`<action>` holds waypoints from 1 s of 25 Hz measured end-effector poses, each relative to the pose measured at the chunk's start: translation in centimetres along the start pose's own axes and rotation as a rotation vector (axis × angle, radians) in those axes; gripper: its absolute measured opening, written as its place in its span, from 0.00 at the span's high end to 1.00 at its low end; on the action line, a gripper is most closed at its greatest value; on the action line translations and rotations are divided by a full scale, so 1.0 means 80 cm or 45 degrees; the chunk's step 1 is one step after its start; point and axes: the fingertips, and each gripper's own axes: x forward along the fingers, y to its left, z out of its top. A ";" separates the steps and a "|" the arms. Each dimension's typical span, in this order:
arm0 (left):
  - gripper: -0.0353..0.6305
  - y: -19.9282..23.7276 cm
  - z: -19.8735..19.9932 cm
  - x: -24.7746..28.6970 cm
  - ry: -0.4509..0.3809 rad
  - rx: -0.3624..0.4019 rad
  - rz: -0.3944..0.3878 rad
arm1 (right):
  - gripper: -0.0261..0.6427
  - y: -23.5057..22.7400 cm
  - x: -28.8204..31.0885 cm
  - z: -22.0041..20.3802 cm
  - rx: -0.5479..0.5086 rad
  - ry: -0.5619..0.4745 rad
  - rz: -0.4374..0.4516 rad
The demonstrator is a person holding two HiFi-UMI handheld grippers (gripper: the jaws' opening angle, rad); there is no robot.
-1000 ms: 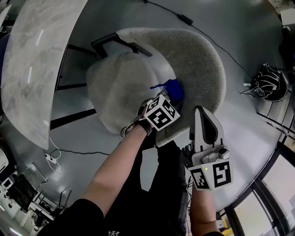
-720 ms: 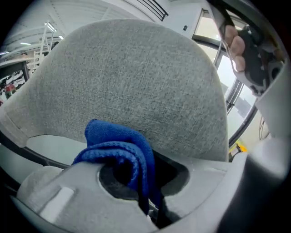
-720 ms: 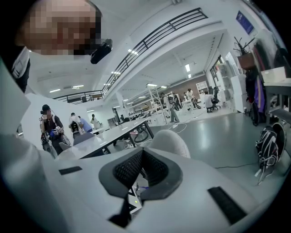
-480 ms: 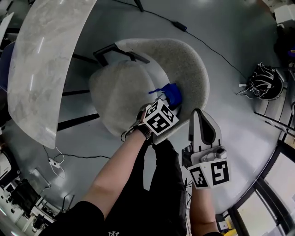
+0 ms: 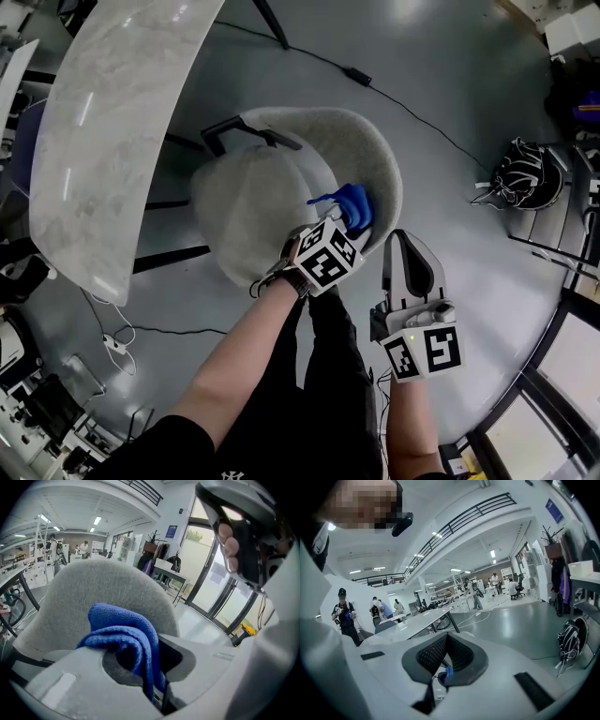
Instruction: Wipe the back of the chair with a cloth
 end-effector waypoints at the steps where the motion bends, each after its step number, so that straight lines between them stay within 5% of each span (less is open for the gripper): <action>1: 0.86 -0.004 0.007 -0.005 -0.007 0.004 -0.003 | 0.94 0.000 -0.002 0.005 -0.001 -0.003 -0.004; 13: 0.86 -0.042 0.072 -0.051 -0.105 0.015 -0.016 | 0.94 0.006 -0.023 0.062 -0.014 -0.029 -0.022; 25: 0.86 -0.066 0.156 -0.151 -0.331 -0.080 0.003 | 0.94 0.009 -0.049 0.117 -0.060 -0.076 -0.001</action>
